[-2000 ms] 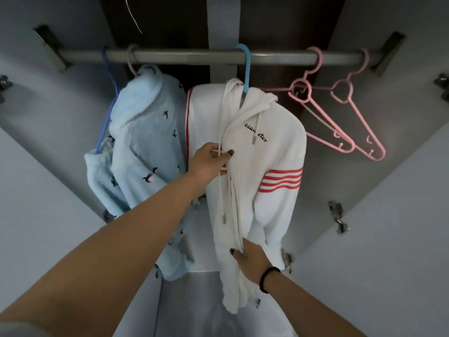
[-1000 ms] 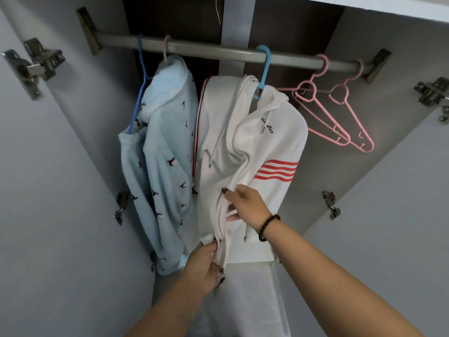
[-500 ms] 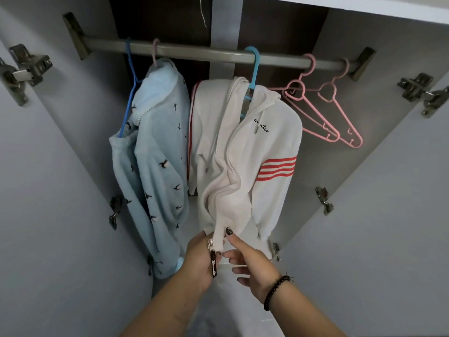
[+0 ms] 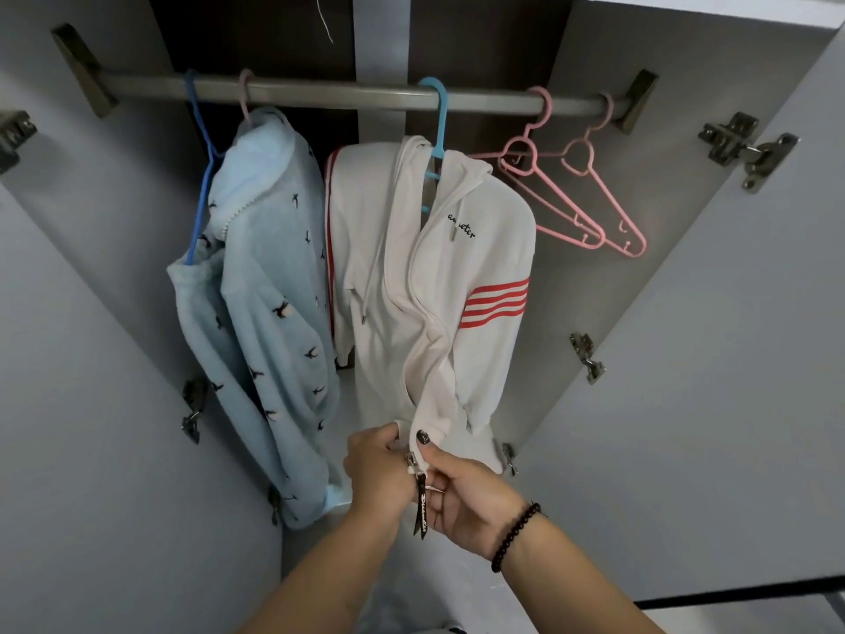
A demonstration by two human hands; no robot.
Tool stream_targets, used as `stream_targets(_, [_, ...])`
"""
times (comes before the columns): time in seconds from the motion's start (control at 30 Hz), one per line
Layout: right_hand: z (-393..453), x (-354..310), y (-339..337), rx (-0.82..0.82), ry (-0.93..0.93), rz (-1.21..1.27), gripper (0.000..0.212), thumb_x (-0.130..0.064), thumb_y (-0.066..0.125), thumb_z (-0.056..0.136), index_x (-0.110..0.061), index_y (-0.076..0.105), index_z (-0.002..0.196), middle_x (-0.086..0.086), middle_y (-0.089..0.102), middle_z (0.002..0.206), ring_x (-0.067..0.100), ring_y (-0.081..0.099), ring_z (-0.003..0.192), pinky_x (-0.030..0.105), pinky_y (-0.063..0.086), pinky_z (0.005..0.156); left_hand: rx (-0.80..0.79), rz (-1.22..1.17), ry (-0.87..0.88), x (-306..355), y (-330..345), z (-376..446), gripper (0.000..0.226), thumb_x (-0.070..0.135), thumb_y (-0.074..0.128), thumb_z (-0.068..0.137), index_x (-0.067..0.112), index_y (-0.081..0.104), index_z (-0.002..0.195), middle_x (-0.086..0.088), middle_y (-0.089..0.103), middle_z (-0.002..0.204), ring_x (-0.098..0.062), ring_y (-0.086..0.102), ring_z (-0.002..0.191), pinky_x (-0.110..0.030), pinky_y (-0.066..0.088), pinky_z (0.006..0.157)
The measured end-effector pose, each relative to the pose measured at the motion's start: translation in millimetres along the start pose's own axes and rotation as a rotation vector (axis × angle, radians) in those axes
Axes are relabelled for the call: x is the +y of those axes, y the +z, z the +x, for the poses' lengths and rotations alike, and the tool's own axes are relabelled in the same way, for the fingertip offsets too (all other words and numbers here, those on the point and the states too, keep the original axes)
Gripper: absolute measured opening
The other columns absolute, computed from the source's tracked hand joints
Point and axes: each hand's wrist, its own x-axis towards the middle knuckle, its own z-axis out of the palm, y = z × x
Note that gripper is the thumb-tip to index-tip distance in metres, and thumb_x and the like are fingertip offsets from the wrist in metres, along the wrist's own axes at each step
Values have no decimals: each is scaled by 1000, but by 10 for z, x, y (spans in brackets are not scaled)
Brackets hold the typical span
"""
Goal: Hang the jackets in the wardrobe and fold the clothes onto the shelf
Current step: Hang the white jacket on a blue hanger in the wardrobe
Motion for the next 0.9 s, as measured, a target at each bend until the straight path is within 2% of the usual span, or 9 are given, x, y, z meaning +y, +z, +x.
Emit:
stream_targets(0.07, [13, 15, -24, 25, -41, -10, 14, -22, 65, 88, -8, 66, 87, 4, 68, 72, 15, 66, 65, 22, 48, 60, -18, -18, 39, 66, -33, -72, 16, 10, 62, 67, -5, 57, 65, -10, 51, 57, -16, 46, 55, -28, 36, 51])
stream_targets(0.13, [5, 8, -32, 57, -68, -8, 6, -7, 60, 91, -7, 59, 85, 6, 69, 70, 18, 67, 63, 21, 49, 54, 6, -64, 10, 76, -77, -59, 17, 6, 65, 74, -9, 58, 69, -12, 53, 57, -17, 47, 55, -29, 38, 51])
stream_targets(0.2, [13, -18, -41, 76, -84, 10, 14, 3, 55, 92, -6, 53, 81, 6, 69, 64, 17, 65, 55, 23, 51, 53, 53, -66, 6, 50, -105, -6, 17, 5, 63, 78, -10, 59, 72, -11, 52, 58, -18, 45, 58, -30, 37, 54])
stream_targets(0.4, [123, -128, -106, 84, -105, 93, 9, 5, 49, 93, 2, 56, 88, 16, 64, 67, 17, 59, 56, 21, 51, 46, 89, -169, -19, 135, -108, 0, 19, 8, 52, 90, 8, 69, 83, -3, 73, 75, -14, 61, 65, -26, 44, 58])
stream_targets(0.53, [221, -113, -273, 157, -196, 240, 12, 12, 48, 88, 5, 54, 97, 17, 50, 75, 17, 62, 54, 20, 51, 46, 245, -230, -36, 138, -215, 90, 22, 0, 41, 91, 6, 61, 86, -9, 68, 77, -16, 53, 60, -25, 42, 55])
stream_targets(0.6, [253, -94, -333, 185, -226, 332, 21, 13, 52, 86, 0, 50, 103, 20, 55, 82, 20, 63, 55, 23, 53, 48, 319, -143, -3, 89, -274, 118, 19, 0, 41, 92, 1, 59, 89, -11, 63, 77, -20, 55, 65, -27, 40, 54])
stream_targets(0.7, [259, -74, -329, 199, -275, 384, 28, 17, 51, 85, -9, 47, 95, 28, 63, 94, 25, 65, 63, 23, 53, 48, 330, -87, 1, 1, -315, 142, 14, 7, 44, 96, 0, 56, 97, -11, 62, 82, -22, 57, 71, -28, 41, 56])
stream_targets(0.83, [200, -85, -205, 67, -310, 406, 30, 21, 44, 86, 1, 60, 101, 25, 63, 85, 25, 65, 62, 23, 56, 51, 233, -419, -237, -29, -340, 171, 25, 20, 55, 97, 4, 55, 78, -5, 53, 60, -13, 42, 46, -24, 35, 43])
stream_targets(0.9, [173, -99, -145, 13, -292, 429, 30, 22, 42, 85, 8, 64, 100, 25, 66, 86, 23, 68, 64, 24, 58, 57, 185, -596, -329, -27, -380, 157, 19, 21, 62, 93, 5, 60, 83, -5, 63, 64, -7, 47, 44, -18, 39, 40])
